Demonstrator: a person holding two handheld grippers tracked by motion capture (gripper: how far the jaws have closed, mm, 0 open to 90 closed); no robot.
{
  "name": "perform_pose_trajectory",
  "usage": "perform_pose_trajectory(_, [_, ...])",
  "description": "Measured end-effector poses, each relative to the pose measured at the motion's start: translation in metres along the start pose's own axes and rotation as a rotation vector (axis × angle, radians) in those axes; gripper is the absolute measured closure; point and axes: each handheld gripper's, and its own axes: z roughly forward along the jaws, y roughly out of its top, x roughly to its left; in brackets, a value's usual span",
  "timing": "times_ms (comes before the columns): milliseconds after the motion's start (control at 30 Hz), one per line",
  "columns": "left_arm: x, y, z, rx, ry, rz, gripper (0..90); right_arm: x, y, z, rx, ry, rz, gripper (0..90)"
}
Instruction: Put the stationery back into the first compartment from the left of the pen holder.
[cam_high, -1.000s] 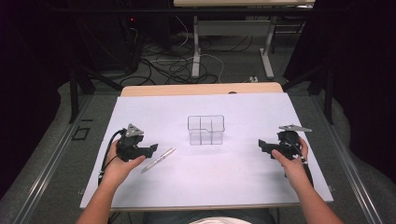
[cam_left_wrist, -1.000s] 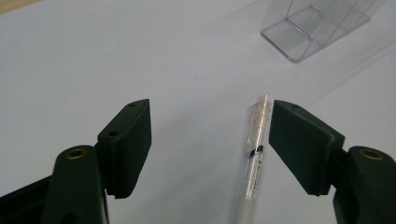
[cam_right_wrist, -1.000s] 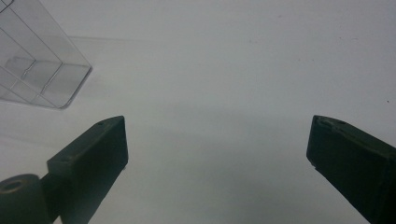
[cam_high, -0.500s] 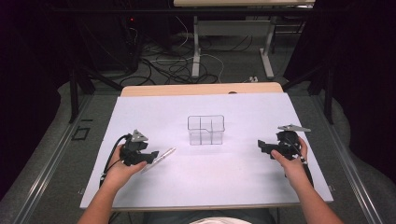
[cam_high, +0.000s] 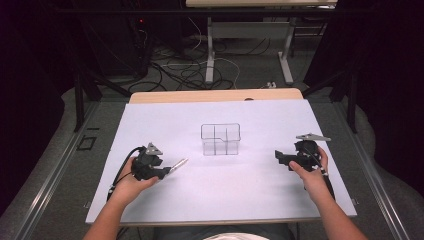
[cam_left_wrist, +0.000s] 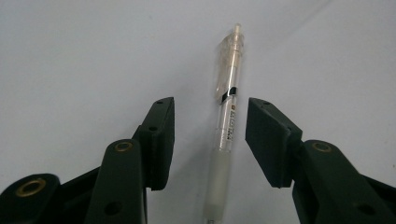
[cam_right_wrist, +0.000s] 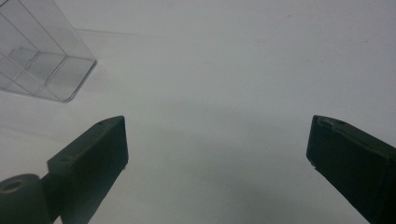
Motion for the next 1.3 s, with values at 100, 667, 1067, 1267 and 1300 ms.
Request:
perform_pose_trajectory(100, [-0.0013, 0.0002, 0.0008, 0.027, -0.001, 0.023, 54.7, 0.0002, -0.0004, -0.0005, 0.001, 0.006, 0.001, 5.0])
perform_pose_trajectory(667, [-0.0082, -0.0029, 0.0059, 0.134, 0.01, 0.086, 64.8, 0.0004, -0.0015, 0.0012, 0.014, 0.012, -0.001, 5.1])
perform_pose_trajectory(1067, [-0.007, -0.0057, 0.0042, 0.177, 0.014, 0.084, 68.7, 0.0011, -0.0022, 0.0017, 0.022, 0.019, 0.006, 5.1])
perform_pose_trajectory(1267, [-0.0031, -0.0082, 0.0043, 0.199, 0.01, 0.067, 71.1, 0.0012, -0.0023, 0.0025, 0.024, 0.02, 0.0, 5.1])
perform_pose_trajectory(1300, [-0.0031, -0.0083, 0.0044, 0.199, 0.007, 0.069, 72.1, 0.0018, -0.0022, 0.0027, 0.022, 0.021, -0.004, 5.1])
